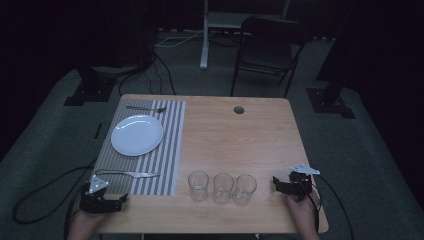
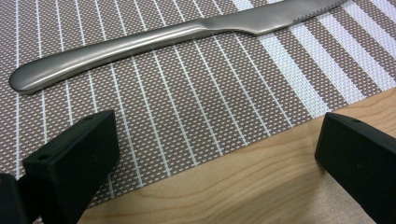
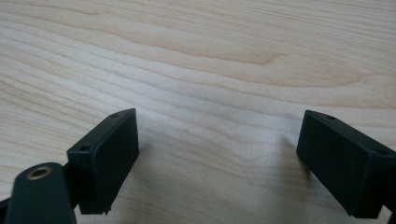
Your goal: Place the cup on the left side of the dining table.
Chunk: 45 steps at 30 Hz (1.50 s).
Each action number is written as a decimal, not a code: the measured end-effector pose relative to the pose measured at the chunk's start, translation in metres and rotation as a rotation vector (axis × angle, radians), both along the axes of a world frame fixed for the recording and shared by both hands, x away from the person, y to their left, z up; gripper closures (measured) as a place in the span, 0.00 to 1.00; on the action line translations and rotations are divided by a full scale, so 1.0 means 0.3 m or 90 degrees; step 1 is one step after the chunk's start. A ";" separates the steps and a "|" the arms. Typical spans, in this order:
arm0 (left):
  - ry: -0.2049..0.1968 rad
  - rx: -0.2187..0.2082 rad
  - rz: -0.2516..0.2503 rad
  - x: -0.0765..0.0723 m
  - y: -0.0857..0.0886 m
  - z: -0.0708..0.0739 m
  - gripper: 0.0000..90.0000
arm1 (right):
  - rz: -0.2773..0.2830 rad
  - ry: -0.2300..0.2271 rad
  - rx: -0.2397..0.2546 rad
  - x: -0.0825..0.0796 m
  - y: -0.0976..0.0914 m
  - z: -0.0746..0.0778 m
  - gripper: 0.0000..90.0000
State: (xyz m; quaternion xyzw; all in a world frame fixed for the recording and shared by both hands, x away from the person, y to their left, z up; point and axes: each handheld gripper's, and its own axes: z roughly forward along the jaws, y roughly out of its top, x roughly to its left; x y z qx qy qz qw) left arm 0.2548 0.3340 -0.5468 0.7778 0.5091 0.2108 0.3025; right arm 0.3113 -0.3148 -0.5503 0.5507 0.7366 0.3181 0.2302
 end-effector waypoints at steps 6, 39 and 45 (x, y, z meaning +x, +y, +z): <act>0.000 0.000 -0.019 -0.001 0.010 0.000 0.00 | -0.006 -0.001 0.000 -0.003 -0.002 0.000 0.14; -0.012 0.008 -0.043 -0.013 -0.007 0.019 0.01 | -0.006 0.000 0.000 -0.003 -0.002 0.000 0.14; -0.014 -0.004 -0.066 -0.015 -0.032 0.025 0.01 | -0.006 0.000 0.000 -0.003 -0.002 0.000 0.14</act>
